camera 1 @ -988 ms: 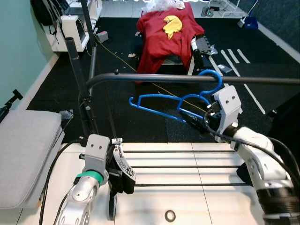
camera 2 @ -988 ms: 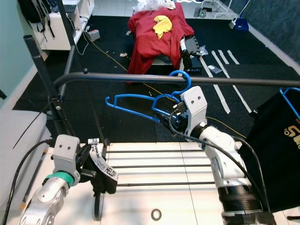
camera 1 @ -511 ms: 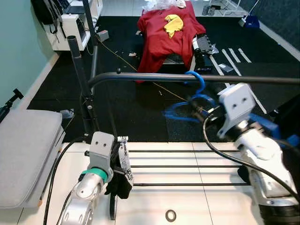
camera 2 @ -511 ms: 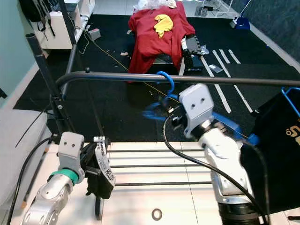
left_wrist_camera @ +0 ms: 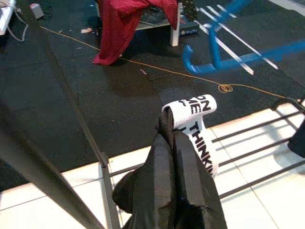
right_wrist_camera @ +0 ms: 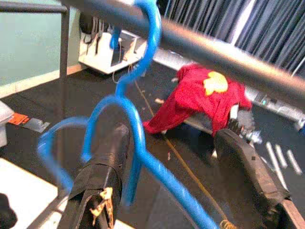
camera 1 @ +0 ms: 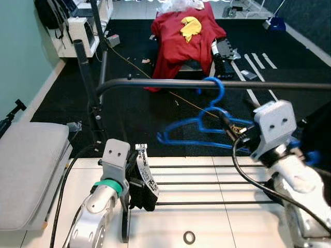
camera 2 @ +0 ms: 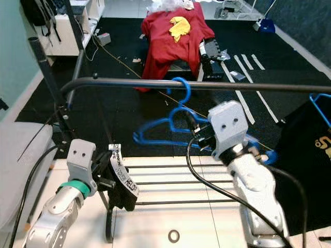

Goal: Hang hanger

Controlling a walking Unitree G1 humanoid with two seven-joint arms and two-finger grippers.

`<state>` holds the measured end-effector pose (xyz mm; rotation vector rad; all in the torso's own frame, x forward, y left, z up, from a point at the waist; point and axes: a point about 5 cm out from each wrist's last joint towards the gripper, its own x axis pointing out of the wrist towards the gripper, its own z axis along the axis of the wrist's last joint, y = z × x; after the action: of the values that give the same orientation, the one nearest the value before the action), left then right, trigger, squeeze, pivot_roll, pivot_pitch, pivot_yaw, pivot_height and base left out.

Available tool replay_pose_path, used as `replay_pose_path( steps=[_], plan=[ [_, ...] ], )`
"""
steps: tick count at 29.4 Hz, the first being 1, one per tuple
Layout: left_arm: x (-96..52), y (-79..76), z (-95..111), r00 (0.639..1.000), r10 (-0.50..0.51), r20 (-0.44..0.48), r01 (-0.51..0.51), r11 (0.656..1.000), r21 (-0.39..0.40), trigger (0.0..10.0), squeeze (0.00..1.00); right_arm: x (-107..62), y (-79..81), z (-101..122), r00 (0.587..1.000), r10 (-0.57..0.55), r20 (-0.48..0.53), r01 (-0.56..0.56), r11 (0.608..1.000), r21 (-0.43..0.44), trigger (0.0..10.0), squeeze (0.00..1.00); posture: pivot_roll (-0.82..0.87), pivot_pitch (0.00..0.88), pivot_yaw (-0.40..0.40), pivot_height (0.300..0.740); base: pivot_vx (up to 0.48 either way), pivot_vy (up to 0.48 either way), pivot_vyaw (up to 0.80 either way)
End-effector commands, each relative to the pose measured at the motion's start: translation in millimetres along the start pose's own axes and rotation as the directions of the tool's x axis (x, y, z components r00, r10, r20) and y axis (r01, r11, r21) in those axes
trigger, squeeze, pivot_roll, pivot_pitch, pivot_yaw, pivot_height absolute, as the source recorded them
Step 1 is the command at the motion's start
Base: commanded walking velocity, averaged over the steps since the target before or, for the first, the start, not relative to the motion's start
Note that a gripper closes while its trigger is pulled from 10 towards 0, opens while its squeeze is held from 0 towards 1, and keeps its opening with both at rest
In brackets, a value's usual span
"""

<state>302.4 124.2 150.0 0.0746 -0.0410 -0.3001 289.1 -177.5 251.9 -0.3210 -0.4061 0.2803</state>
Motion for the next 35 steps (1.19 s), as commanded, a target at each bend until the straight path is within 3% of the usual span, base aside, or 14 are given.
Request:
replay_pose_path(
  steps=[1, 5, 9, 10, 11, 12, 17, 18, 27, 35],
  plan=[
    [-0.6, -2.3, -6.9, 0.999, -0.012, -0.032, 0.012, 1.000, -0.005, 10.0, 0.00, -6.2, 6.6, -21.0, 0.997, 0.011, -0.070, -0.007, 0.998, 0.058, 10.0, 0.00, -0.24, 0.178, 0.080, 0.740, 0.000, 0.000, 0.00],
    [0.2, -1.5, -5.8, 0.999, -0.012, -0.032, 0.012, 1.000, -0.002, 10.0, 0.00, -8.9, 18.5, -43.2, 0.987, 0.067, -0.145, -0.055, 0.995, 0.088, 10.0, 0.00, -0.23, 0.179, 0.086, 0.740, 0.000, 0.000, 0.00],
    [0.2, -0.1, -4.5, 1.000, -0.008, -0.030, 0.008, 1.000, -0.001, 10.0, 0.00, -8.1, 19.5, -46.3, 0.983, 0.078, -0.164, -0.064, 0.994, 0.091, 10.0, 0.00, -0.22, 0.179, 0.086, 0.740, 0.000, 0.000, 0.00],
    [0.0, 0.7, -4.2, 1.000, -0.005, -0.030, 0.005, 1.000, 0.000, 10.0, 0.00, -7.2, 18.6, -46.6, 0.982, 0.081, -0.168, -0.064, 0.993, 0.102, 10.0, 0.20, -0.22, 0.178, 0.083, 0.740, 0.000, 0.000, 0.00],
    [0.0, 0.7, -4.2, 1.000, -0.005, -0.030, 0.005, 1.000, 0.000, 10.0, 0.00, -7.2, 18.6, -46.6, 0.982, 0.081, -0.168, -0.064, 0.993, 0.102, 10.0, 0.20, -0.22, 0.178, 0.083, 0.740, 0.000, 0.000, 0.00],
    [-0.6, 1.5, -4.4, 1.000, -0.001, -0.031, 0.001, 1.000, 0.001, 10.0, 0.00, -6.1, 17.3, -45.8, 0.983, 0.086, -0.164, -0.068, 0.991, 0.114, 10.0, 1.00, -0.22, 0.179, 0.082, 0.740, 0.000, 0.000, 0.00],
    [-1.7, 2.8, -5.0, 0.999, 0.008, -0.033, -0.008, 1.000, 0.002, 10.0, 0.00, -3.2, 15.5, -40.5, 0.984, 0.112, -0.136, -0.096, 0.988, 0.119, 10.0, 1.00, -0.21, 0.179, 0.080, 0.740, 0.000, 0.000, 0.00],
    [-1.9, 3.0, -5.2, 0.999, 0.011, -0.034, -0.011, 1.000, 0.002, 10.0, 0.00, -2.4, 15.6, -38.3, 0.984, 0.129, -0.125, -0.114, 0.986, 0.118, 10.0, 0.00, -0.21, 0.179, 0.080, 0.740, 0.000, 0.000, 0.00],
    [-1.4, 2.2, -5.1, 0.999, 0.014, -0.031, -0.014, 1.000, -0.002, 10.0, 0.00, 1.7, 14.9, -26.0, 0.968, 0.246, -0.046, -0.239, 0.962, 0.131, 10.0, 0.00, -0.22, 0.176, 0.078, 0.740, 0.000, 0.000, 0.00],
    [-1.0, 1.7, -4.6, 0.999, 0.013, -0.032, -0.013, 1.000, -0.002, 10.0, 0.00, 11.4, 1.7, -18.6, 0.957, 0.287, -0.033, -0.282, 0.954, 0.097, 10.0, 0.00, -0.21, 0.177, 0.078, 0.740, 0.000, 0.000, 0.00]
  ],
)
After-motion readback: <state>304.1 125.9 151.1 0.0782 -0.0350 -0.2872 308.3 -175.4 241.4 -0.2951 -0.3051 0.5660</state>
